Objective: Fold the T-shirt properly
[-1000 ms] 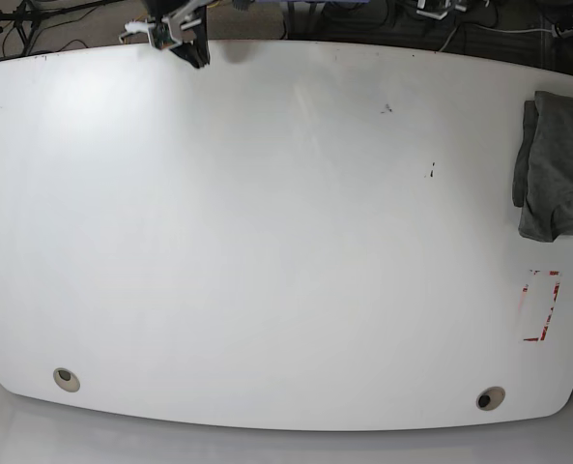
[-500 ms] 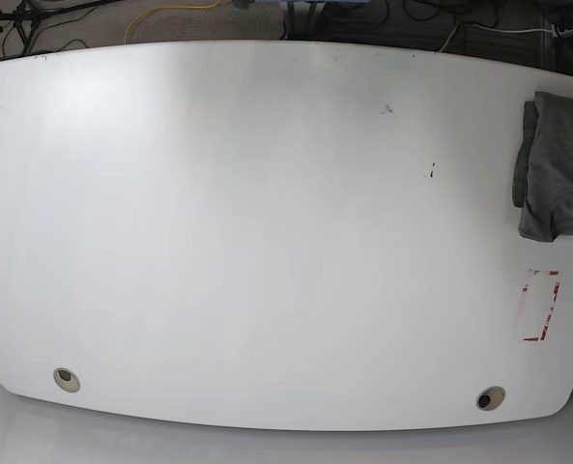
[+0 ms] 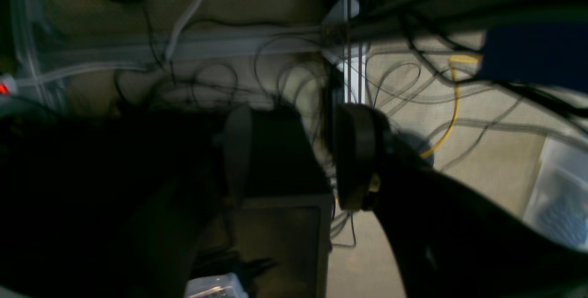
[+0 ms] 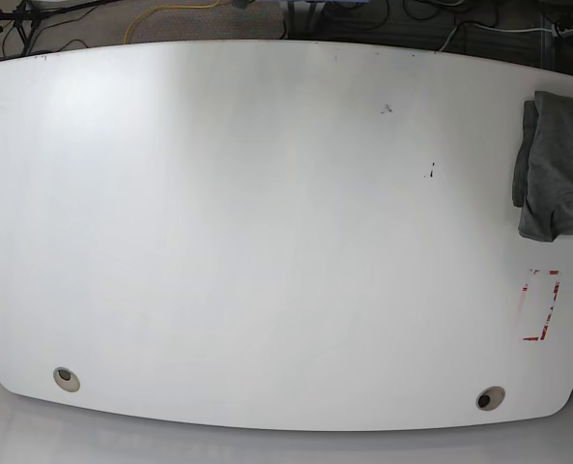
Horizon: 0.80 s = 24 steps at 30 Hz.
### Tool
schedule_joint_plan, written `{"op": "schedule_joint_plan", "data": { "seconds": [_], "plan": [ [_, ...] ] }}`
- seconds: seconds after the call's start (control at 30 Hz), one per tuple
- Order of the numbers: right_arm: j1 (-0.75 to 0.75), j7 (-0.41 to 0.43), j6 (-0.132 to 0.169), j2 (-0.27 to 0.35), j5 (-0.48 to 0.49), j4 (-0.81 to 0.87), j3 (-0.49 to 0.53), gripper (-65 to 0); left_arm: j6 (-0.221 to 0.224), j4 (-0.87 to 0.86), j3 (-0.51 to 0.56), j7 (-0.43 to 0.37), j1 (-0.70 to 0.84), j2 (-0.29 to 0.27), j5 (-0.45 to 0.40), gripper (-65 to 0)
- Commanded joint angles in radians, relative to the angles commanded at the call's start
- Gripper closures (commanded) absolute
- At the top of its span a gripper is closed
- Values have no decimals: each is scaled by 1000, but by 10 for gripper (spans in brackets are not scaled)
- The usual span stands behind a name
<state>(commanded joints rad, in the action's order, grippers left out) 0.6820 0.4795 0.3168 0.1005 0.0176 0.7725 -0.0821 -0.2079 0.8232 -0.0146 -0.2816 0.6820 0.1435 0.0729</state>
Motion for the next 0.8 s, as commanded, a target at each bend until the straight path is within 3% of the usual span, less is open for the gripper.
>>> {"op": "schedule_joint_plan", "data": {
  "seconds": [0.47, 0.8],
  "plan": [
    [-264, -3, 0, 25, -2, -331, 2, -49, 0, -511, 0, 0, -359, 0, -2, -264],
    [-388, -5, 0, 29, -2, -476, 2, -55, 2, -674, 0, 5, -503, 0, -2, -268]
  ]
}}
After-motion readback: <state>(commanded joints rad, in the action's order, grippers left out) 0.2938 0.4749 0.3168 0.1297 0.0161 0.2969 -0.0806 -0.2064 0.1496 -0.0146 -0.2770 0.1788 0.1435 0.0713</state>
